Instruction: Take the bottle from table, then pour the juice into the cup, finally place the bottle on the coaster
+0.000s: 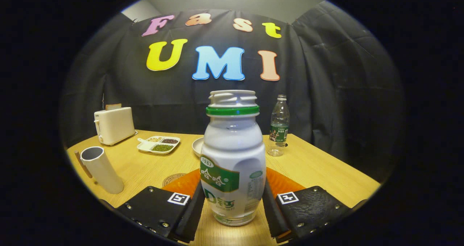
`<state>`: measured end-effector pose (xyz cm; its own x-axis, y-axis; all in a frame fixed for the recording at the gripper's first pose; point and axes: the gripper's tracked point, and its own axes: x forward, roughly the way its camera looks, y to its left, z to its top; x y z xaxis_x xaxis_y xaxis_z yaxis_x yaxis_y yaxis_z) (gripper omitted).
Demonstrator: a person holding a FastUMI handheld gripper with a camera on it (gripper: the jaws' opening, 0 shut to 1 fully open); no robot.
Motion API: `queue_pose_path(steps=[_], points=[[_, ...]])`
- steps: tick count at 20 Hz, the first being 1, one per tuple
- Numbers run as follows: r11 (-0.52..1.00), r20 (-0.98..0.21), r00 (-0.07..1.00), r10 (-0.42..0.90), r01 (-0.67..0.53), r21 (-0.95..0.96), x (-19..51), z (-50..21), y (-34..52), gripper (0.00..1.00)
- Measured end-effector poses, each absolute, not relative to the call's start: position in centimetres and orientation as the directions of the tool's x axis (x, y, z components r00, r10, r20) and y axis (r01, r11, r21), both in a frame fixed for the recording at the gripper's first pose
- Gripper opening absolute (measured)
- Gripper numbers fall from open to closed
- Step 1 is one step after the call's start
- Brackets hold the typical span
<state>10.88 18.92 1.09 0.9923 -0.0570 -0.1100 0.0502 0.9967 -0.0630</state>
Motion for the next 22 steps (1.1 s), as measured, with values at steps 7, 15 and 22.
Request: queue_pose_path(steps=[7, 15, 22], points=[[0.976, -0.116, 0.993, 0.02, -0.045, -0.214, 9.9, 3.3, 22.2, 0.73], [0.883, -0.15, 0.984, 0.092, -0.15, -0.444, 10.5, 3.5, 26.1, 0.73], [0.794, -0.193, 0.97, 0.145, -0.231, -0.563, 10.9, 2.7, 29.9, 0.74]])
